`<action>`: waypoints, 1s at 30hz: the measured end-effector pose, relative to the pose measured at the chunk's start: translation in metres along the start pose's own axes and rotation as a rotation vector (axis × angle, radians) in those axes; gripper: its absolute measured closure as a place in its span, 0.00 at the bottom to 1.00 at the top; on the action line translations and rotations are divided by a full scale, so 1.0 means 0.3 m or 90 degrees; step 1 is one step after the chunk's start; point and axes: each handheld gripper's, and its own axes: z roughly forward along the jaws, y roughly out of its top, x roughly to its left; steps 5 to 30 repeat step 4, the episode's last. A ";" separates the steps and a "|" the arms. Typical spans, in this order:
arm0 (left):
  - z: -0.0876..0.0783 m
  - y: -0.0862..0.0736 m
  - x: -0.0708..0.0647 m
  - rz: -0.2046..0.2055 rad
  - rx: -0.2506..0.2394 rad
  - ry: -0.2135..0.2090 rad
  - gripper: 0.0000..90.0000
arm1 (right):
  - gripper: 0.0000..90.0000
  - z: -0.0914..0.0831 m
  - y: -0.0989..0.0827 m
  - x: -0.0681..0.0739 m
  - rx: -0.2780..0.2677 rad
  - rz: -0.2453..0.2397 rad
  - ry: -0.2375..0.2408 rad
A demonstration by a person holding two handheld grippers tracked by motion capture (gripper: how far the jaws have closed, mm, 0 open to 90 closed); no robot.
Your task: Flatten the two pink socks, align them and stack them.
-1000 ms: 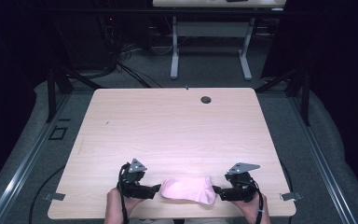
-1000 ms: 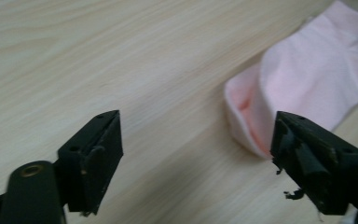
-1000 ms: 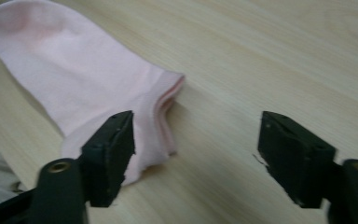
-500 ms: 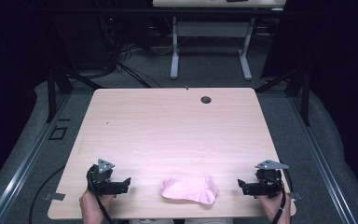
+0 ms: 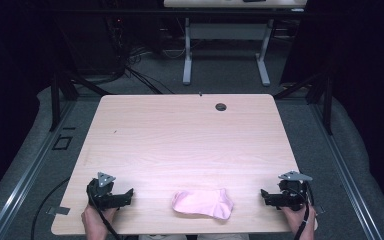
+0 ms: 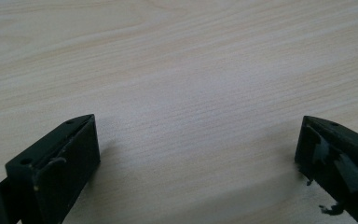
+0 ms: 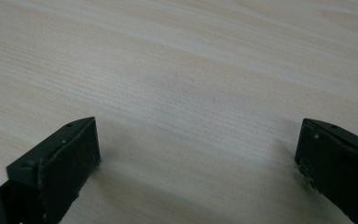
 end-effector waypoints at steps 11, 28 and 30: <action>0.002 0.002 0.003 -0.001 0.000 -0.002 0.00 | 0.00 0.004 -0.008 -0.003 -0.019 -0.003 0.003; 0.002 0.002 0.003 -0.001 0.000 -0.002 0.00 | 0.00 0.004 -0.008 -0.003 -0.019 -0.003 0.003; 0.002 0.002 0.003 -0.001 0.000 -0.002 0.00 | 0.00 0.004 -0.008 -0.003 -0.019 -0.003 0.003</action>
